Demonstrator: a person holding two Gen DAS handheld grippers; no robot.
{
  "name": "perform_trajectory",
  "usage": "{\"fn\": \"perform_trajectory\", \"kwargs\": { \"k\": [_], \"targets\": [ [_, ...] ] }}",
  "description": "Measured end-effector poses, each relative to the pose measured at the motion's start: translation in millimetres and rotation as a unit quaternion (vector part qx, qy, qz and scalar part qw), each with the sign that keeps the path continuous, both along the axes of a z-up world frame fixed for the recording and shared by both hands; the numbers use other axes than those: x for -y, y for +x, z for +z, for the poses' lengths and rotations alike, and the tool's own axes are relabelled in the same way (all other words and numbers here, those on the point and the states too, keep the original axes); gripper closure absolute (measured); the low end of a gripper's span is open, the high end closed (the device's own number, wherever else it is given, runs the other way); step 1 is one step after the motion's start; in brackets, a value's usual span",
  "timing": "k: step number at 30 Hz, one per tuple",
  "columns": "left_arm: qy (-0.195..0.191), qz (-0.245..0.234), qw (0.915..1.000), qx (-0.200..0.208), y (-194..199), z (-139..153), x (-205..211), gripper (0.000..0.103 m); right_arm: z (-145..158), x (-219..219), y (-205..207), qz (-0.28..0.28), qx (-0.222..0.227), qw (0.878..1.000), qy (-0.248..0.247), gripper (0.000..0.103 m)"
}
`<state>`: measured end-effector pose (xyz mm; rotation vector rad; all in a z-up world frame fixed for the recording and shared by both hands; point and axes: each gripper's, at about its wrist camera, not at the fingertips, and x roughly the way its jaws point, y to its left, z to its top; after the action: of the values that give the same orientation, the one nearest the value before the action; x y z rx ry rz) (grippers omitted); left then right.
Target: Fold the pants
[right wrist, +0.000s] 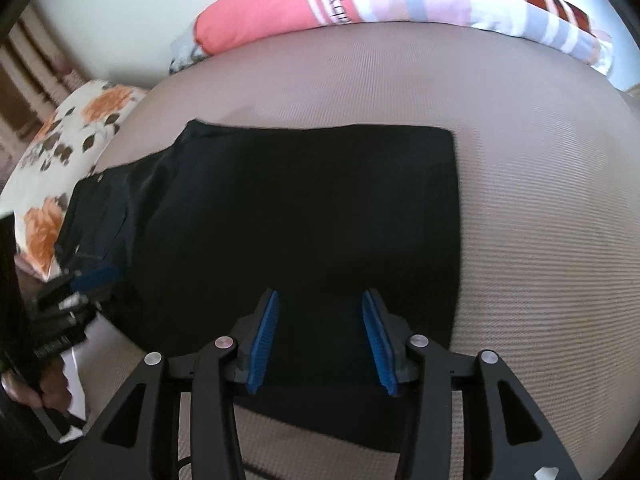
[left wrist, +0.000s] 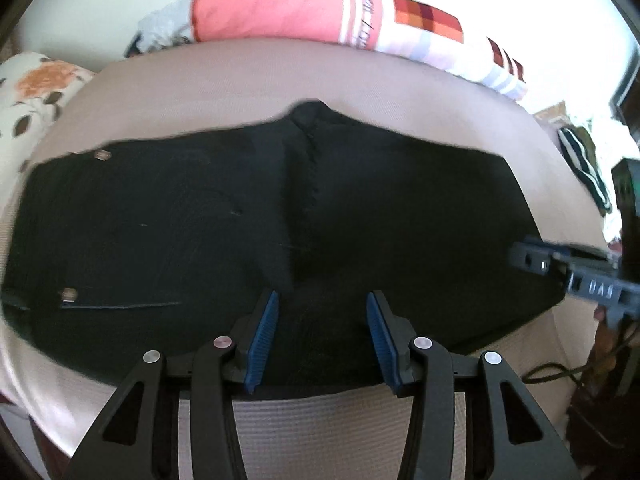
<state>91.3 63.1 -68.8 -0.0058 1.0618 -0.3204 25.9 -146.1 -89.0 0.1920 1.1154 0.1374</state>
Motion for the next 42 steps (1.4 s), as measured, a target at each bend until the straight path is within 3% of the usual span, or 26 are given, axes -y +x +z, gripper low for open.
{"fn": "perform_trajectory", "kwargs": {
  "k": [4,16,28,36,38,42],
  "targets": [
    [0.037,0.022,0.9988,0.022,-0.7,16.2,-16.2,0.049,-1.1,-19.8,1.2,0.025,-0.007,1.0,0.005,0.06],
    [0.074,0.072,0.9944,0.02,8.4,40.5,-65.2,0.037,-4.1,-106.0,11.8,0.135,-0.022,0.991,-0.002,0.06],
    [0.113,0.109,0.9869,0.036,22.9,53.7,-140.3,0.035,-5.8,-134.2,28.7,0.146,-0.037,0.988,0.026,0.054],
    [0.104,0.119,0.9868,0.037,41.1,40.9,-191.5,0.034,-5.7,-153.1,34.1,0.158,-0.047,0.985,0.048,0.053],
    [0.089,0.126,0.9875,0.033,46.3,35.8,-207.2,0.034,-4.8,-157.3,36.6,0.153,-0.047,0.986,0.048,0.052],
    [0.022,0.124,0.9919,0.016,56.6,22.0,-238.4,0.034,-5.0,-155.8,41.3,0.13,-0.052,0.988,0.068,0.051]
  ]
}}
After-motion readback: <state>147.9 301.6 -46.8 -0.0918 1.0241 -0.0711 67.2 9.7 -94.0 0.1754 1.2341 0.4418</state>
